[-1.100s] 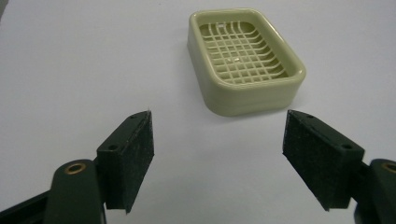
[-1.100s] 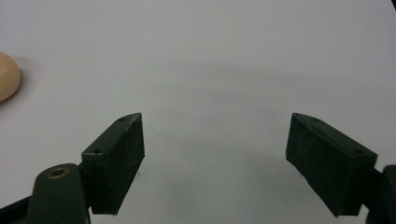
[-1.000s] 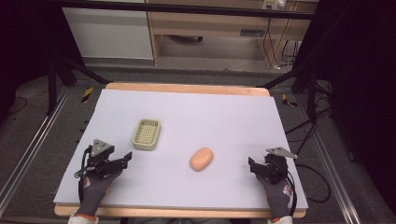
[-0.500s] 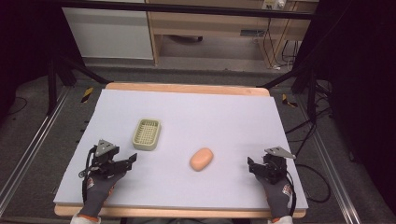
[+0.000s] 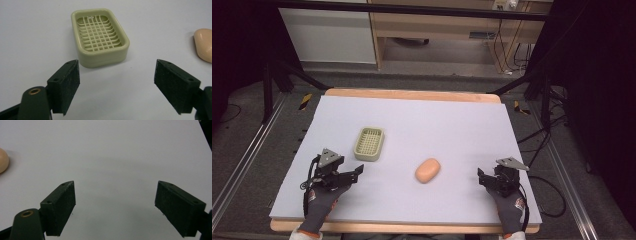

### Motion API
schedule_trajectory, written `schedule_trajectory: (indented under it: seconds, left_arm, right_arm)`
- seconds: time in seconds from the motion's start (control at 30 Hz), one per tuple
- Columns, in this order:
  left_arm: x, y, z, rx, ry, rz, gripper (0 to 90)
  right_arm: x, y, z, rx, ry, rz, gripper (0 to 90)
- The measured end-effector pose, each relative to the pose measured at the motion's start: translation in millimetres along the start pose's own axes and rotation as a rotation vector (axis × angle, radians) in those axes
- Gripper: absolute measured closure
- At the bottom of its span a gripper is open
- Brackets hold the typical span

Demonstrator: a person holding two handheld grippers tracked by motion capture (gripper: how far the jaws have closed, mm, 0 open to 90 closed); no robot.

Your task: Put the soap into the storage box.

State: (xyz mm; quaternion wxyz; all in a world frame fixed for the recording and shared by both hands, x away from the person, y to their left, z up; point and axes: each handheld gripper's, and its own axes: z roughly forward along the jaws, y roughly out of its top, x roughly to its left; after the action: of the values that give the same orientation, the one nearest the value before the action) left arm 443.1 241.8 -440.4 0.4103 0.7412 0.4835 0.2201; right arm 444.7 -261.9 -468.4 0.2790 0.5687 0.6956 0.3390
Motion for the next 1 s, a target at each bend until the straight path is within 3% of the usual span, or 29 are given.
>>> schedule_trajectory:
  seconds: [0.3, 1.0]
  left_arm:
    - [-11.3, 6.3, 2.9, 0.013, -0.022, 0.039, 18.8]
    - [-34.8, 25.8, 8.3, -0.001, -0.087, 0.068, 18.7]
  right_arm:
    - [0.0, 0.3, -0.3, -0.006, -0.004, -0.004, 16.7]
    - [-1.8, -0.8, -1.1, -0.015, -0.013, 0.004, 16.2]
